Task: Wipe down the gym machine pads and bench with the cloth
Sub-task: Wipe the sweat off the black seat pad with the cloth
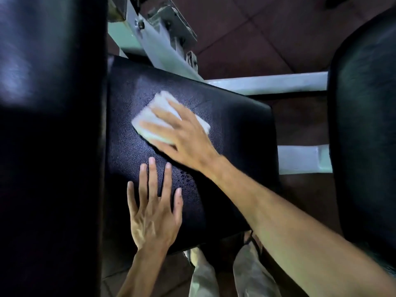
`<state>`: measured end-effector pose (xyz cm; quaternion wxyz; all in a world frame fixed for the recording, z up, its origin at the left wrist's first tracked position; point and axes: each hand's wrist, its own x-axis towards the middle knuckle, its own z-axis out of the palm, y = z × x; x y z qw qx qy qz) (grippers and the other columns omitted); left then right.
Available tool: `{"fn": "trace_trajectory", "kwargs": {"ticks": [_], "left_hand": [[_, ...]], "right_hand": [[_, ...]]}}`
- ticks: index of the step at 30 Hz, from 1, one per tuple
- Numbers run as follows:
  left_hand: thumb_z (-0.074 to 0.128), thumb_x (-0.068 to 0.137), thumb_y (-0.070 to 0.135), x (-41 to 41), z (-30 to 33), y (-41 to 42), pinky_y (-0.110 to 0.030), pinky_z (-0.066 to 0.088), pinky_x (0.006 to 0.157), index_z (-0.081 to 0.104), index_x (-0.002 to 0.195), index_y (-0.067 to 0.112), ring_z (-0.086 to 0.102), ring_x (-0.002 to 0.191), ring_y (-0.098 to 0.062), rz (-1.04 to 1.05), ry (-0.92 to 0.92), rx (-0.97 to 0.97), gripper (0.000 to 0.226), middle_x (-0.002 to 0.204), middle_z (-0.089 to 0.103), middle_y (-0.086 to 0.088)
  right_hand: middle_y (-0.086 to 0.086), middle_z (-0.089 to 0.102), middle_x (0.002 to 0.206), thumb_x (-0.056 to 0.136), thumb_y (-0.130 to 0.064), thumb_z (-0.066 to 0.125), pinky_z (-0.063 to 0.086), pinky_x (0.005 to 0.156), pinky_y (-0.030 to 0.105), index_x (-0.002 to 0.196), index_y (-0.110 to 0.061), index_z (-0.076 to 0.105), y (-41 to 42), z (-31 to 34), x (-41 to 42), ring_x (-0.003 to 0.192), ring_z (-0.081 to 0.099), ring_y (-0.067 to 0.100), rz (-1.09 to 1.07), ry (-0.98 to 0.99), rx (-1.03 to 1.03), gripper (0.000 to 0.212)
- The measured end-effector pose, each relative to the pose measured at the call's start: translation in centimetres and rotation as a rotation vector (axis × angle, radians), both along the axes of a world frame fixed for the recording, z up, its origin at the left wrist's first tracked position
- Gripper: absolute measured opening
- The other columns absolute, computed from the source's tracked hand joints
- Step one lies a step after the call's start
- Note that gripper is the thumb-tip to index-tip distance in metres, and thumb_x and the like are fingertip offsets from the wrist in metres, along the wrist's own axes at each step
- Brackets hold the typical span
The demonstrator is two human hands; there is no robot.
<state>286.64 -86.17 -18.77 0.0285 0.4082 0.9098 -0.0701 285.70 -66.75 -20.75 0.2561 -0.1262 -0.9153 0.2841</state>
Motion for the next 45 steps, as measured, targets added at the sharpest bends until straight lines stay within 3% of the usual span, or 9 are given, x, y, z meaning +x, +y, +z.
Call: {"fn": "trace_trajectory", "kwargs": {"ticks": [3,6,12,16,21,26,33,41,45], "left_hand": [[0.027,0.096,0.05,0.0,0.1,0.0,-0.047,0.011,0.122,0.023,0.154,0.03,0.011,0.153,-0.019,0.012,-0.024,0.005,0.061,0.166,0.007,-0.002],[0.027,0.096,0.05,-0.1,0.1,0.1,-0.046,0.009,0.122,0.019,0.154,0.031,0.01,0.153,-0.019,0.005,-0.034,0.014,0.062,0.166,0.005,-0.001],[0.03,0.097,0.049,-0.1,0.0,-0.1,-0.047,0.011,0.122,0.022,0.154,0.03,0.011,0.153,-0.02,0.0,-0.01,0.01,0.061,0.166,0.007,-0.002],[0.03,0.098,0.049,0.0,0.0,0.0,-0.047,0.011,0.122,0.019,0.155,0.03,0.01,0.153,-0.019,-0.005,0.013,-0.001,0.061,0.166,0.005,-0.001],[0.03,0.098,0.049,-0.1,0.1,-0.2,-0.047,0.01,0.122,0.018,0.155,0.03,0.008,0.153,-0.019,0.002,-0.021,0.011,0.061,0.166,0.004,-0.001],[0.03,0.098,0.048,-0.1,0.1,-0.2,-0.047,0.01,0.122,0.019,0.154,0.03,0.009,0.153,-0.02,-0.006,-0.017,0.028,0.06,0.166,0.005,-0.002],[0.026,0.101,0.047,0.0,-0.2,-0.3,-0.047,0.012,0.123,0.022,0.154,0.029,0.013,0.153,-0.021,-0.028,0.047,0.045,0.056,0.165,0.01,-0.004],[0.025,0.101,0.049,0.0,-0.2,-0.3,-0.046,0.008,0.124,0.016,0.155,0.03,0.007,0.154,-0.019,-0.024,0.026,0.05,0.058,0.166,0.005,-0.003],[0.021,0.1,0.052,-0.2,0.0,-0.1,-0.046,0.009,0.124,0.02,0.154,0.029,0.01,0.153,-0.019,-0.03,0.017,0.054,0.059,0.165,0.009,-0.002]], "right_hand": [[0.011,0.055,0.146,0.1,-0.033,0.06,0.038,0.113,0.053,0.133,-0.019,0.065,-0.9,-2.6,9.6,0.14,0.043,0.041,0.034,-0.091,0.069,0.036],[0.012,0.055,0.145,0.101,-0.034,0.058,0.039,0.113,0.052,0.131,-0.018,0.067,0.4,-4.0,14.5,0.14,0.043,0.039,-0.227,-0.179,-0.042,0.035],[0.01,0.065,0.132,0.097,-0.037,0.057,0.039,0.11,0.055,0.122,-0.019,0.072,2.8,-2.4,5.3,0.13,0.051,0.042,-0.684,-0.147,-0.184,0.034],[0.012,0.061,0.138,0.099,-0.033,0.056,0.035,0.115,0.052,0.127,-0.021,0.069,-1.2,-0.8,3.2,0.138,0.043,0.043,-0.459,-0.097,-0.111,0.034],[0.012,0.053,0.147,0.099,-0.03,0.057,0.039,0.108,0.055,0.133,-0.022,0.065,-6.2,-2.1,13.4,0.14,0.042,0.043,-0.076,-0.151,-0.084,0.035],[0.014,0.053,0.146,0.1,-0.031,0.054,0.038,0.114,0.054,0.131,-0.017,0.067,-4.3,-4.2,18.4,0.14,0.041,0.042,-0.259,-0.248,-0.09,0.036],[0.01,0.061,0.138,0.098,-0.038,0.049,0.035,0.115,0.053,0.126,-0.018,0.069,-0.4,-2.1,6.6,0.134,0.046,0.043,-0.776,-0.187,-0.275,0.04],[0.012,0.049,0.151,0.103,-0.032,0.049,0.02,0.125,0.047,0.139,-0.019,0.059,-9.2,-0.7,10.9,0.148,0.032,0.034,-0.435,-0.182,-0.46,0.039],[0.009,0.04,0.158,0.102,-0.029,0.051,0.023,0.125,0.039,0.142,-0.017,0.055,-7.8,-1.1,16.1,0.15,0.032,0.017,-0.476,-0.06,-0.669,0.042]]}}
